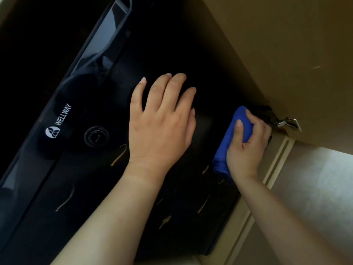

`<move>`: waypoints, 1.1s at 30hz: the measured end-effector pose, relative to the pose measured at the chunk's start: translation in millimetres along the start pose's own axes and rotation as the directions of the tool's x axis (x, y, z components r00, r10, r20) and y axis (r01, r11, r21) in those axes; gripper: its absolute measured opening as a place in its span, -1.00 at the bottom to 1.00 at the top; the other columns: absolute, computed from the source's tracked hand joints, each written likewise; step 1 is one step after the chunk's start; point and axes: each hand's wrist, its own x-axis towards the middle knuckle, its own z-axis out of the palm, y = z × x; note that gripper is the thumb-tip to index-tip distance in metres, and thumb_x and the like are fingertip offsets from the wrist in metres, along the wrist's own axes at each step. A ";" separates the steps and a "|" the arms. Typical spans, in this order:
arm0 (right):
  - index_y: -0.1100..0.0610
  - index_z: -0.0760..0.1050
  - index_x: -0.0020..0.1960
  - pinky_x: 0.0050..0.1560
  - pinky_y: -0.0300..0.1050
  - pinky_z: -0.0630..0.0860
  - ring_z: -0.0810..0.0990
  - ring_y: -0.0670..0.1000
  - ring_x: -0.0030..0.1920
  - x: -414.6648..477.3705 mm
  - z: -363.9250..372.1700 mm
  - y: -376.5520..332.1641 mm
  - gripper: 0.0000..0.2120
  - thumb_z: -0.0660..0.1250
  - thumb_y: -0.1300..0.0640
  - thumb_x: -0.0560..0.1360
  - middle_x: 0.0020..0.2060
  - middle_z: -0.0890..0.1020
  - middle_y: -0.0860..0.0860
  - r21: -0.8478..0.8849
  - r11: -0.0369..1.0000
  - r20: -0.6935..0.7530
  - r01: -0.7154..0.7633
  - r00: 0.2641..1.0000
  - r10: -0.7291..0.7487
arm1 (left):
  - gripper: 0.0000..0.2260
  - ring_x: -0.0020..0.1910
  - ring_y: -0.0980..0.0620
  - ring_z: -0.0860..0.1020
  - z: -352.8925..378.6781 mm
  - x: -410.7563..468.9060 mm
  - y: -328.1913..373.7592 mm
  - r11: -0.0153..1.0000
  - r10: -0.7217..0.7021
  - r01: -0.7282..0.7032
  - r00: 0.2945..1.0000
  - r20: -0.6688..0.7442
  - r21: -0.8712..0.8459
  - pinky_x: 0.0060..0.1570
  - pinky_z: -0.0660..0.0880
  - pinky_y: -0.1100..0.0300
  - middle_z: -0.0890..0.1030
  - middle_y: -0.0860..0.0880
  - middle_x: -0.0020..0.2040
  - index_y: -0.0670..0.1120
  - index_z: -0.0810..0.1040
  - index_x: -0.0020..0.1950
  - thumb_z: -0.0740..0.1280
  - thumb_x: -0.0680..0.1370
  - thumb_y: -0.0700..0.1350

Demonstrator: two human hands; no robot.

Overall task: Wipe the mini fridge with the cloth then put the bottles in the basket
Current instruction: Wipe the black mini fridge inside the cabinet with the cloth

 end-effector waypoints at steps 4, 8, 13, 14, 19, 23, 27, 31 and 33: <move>-0.07 0.38 0.23 0.12 -0.60 0.18 0.34 -0.41 0.10 -15.3 -18.5 8.1 -0.77 0.21 0.07 0.58 0.16 0.39 -0.02 0.034 0.995 0.089 -0.096 0.992 0.092 | -0.69 0.36 -0.06 0.34 -1.5 -0.2 0.1 1.000 -0.002 0.002 1.000 0.002 -0.025 0.39 0.09 -0.05 0.46 -0.04 0.34 0.00 0.51 0.27 0.19 0.57 0.00; -0.05 0.39 0.23 0.12 -0.61 0.18 0.32 -0.46 0.10 -13.4 -25.1 8.3 -0.77 0.22 0.08 0.58 0.20 0.41 0.01 0.044 0.990 0.036 -0.135 0.990 0.134 | -0.71 0.35 -0.05 0.36 -2.8 2.8 5.3 0.995 -0.052 0.052 0.999 0.002 -0.087 0.40 0.06 -0.08 0.48 -0.03 0.32 0.01 0.56 0.21 0.20 0.55 0.01; 0.04 0.43 0.27 0.15 -0.56 0.18 0.39 -0.17 0.16 11.6 -0.9 -9.3 -0.73 0.23 0.08 0.58 0.15 0.38 -0.05 0.065 0.996 -0.029 -0.064 0.997 0.066 | -0.70 0.36 -0.04 0.33 5.4 1.8 15.9 0.998 -0.041 0.041 0.999 0.009 -0.048 0.41 0.01 -0.14 0.46 -0.02 0.35 0.02 0.52 0.26 0.18 0.57 0.01; 0.04 0.44 0.27 0.14 -0.56 0.18 0.40 -0.11 0.17 17.7 3.8 -13.4 -0.72 0.23 0.07 0.57 0.14 0.37 -0.06 0.054 0.998 -0.031 -0.031 0.999 0.033 | -0.70 0.36 -0.04 0.33 7.2 1.4 15.9 0.999 -0.039 0.040 0.999 0.004 -0.034 0.40 0.02 -0.13 0.46 -0.02 0.35 0.02 0.51 0.27 0.17 0.58 0.01; 0.03 0.43 0.29 0.14 -0.58 0.15 0.39 -0.07 0.20 28.6 -1.5 5.3 -0.71 0.21 0.05 0.58 0.13 0.34 -0.09 0.016 0.999 -0.043 -0.031 0.999 0.032 | -0.71 0.36 -0.04 0.30 10.8 -0.1 16.2 0.999 -0.036 0.035 0.999 -0.014 -0.010 0.39 0.05 -0.11 0.45 -0.02 0.36 0.02 0.49 0.29 0.18 0.59 0.00; 0.04 0.44 0.30 0.16 -0.55 0.17 0.40 -0.06 0.18 22.7 -5.0 3.6 -0.70 0.21 0.05 0.58 0.12 0.35 -0.07 0.010 0.999 -0.022 -0.051 0.998 0.052 | -0.72 0.35 -0.04 0.31 11.4 -0.1 16.4 0.999 -0.035 0.035 0.999 -0.025 0.000 0.39 0.07 -0.10 0.46 -0.02 0.35 0.03 0.50 0.28 0.18 0.59 -0.01; 0.03 0.46 0.28 0.21 -0.27 0.33 0.44 -0.02 0.15 30.8 11.7 -34.0 -0.68 0.20 0.00 0.56 0.07 0.36 -0.07 0.050 0.991 0.027 0.126 0.991 -0.128 | -0.70 0.36 -0.06 0.30 11.6 -0.2 15.5 0.999 -0.032 0.032 0.999 -0.014 0.004 0.38 0.06 -0.10 0.44 -0.03 0.36 0.02 0.48 0.30 0.16 0.60 0.00; 0.00 0.45 0.30 0.20 -0.15 0.39 0.44 0.00 0.14 31.2 12.2 -30.4 -0.67 0.18 -0.03 0.57 0.08 0.36 -0.06 0.035 0.990 0.016 0.135 0.991 -0.135 | -0.70 0.36 -0.06 0.29 11.2 0.0 15.3 0.999 -0.032 0.032 0.999 -0.012 0.005 0.39 0.06 -0.10 0.44 -0.03 0.36 0.01 0.48 0.30 0.15 0.60 0.00; -0.01 0.44 0.30 0.18 -0.24 0.36 0.44 -0.01 0.14 23.7 6.1 -13.8 -0.66 0.17 -0.05 0.56 0.09 0.36 -0.05 0.007 0.997 0.005 0.082 0.997 -0.082 | -0.71 0.35 -0.05 0.30 10.8 0.0 15.6 0.999 -0.035 0.035 0.999 -0.018 0.009 0.39 0.06 -0.10 0.45 -0.03 0.36 0.02 0.48 0.29 0.16 0.60 0.00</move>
